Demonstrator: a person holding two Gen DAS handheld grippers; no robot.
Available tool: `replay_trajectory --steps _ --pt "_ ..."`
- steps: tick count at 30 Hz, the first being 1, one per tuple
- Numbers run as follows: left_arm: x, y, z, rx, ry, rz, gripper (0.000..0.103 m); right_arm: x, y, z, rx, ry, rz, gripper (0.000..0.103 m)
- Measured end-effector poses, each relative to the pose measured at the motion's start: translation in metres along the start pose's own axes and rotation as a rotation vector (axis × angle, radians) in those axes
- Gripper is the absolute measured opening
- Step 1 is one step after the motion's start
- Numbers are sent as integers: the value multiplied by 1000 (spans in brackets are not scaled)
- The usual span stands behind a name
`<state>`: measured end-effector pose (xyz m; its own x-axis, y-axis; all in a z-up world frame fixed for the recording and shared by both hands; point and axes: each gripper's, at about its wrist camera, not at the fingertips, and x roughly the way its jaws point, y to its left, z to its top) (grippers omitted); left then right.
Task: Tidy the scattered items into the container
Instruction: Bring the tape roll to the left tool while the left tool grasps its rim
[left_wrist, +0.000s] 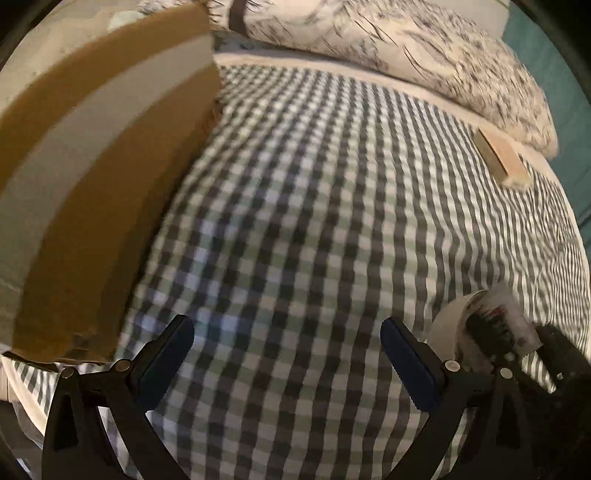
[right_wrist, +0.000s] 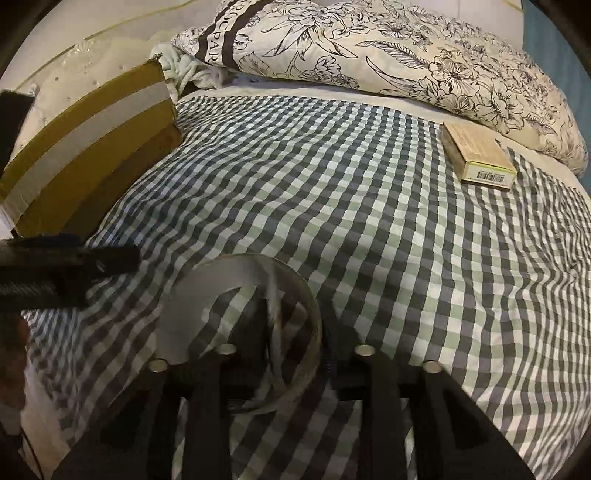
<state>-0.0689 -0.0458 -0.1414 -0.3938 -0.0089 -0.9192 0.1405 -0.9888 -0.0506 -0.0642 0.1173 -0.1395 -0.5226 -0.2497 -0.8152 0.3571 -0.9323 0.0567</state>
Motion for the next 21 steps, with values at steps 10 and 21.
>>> replay_trajectory --steps 10,21 --pt "4 -42 5 91 -7 -97 103 -33 -12 -2 45 -31 -26 33" --pt "-18 -38 18 97 -41 -170 103 -44 -24 4 73 -56 1 26"
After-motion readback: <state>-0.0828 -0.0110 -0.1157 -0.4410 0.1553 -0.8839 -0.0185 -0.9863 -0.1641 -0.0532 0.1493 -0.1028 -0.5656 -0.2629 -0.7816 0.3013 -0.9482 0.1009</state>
